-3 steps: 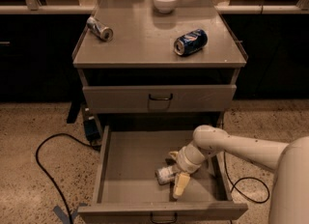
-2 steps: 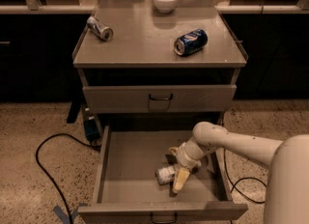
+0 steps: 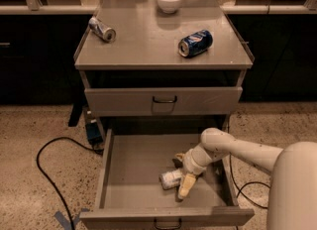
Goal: Pick blue plastic bottle from middle drawer and place on counter
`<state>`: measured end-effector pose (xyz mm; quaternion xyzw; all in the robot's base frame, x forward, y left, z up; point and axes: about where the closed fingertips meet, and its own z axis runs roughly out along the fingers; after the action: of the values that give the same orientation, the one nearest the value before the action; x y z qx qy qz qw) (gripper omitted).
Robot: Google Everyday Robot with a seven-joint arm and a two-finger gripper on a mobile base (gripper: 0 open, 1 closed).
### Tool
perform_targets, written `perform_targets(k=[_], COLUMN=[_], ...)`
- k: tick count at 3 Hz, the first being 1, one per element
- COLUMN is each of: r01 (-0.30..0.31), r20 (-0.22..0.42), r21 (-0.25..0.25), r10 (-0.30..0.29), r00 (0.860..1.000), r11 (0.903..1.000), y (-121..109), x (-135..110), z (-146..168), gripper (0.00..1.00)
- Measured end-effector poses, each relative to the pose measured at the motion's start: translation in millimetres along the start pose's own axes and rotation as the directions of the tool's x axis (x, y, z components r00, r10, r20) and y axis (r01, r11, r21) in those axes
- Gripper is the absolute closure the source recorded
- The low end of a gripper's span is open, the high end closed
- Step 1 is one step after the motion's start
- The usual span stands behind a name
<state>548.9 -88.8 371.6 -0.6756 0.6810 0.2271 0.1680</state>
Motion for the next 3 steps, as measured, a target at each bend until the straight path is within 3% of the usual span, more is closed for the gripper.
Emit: perform_targets(k=[1,3], r01=[-0.024,-0.024], r20=[0.017,0.017], r21=[-0.021,-0.021], r10=[0.024,0.025], r00=[1.000,1.000], r11=[0.9995,0.9995], y=[5.2,5.4], x=[8.0,8.0], z=[11.5,11.7], gripper=[0.00,0.42])
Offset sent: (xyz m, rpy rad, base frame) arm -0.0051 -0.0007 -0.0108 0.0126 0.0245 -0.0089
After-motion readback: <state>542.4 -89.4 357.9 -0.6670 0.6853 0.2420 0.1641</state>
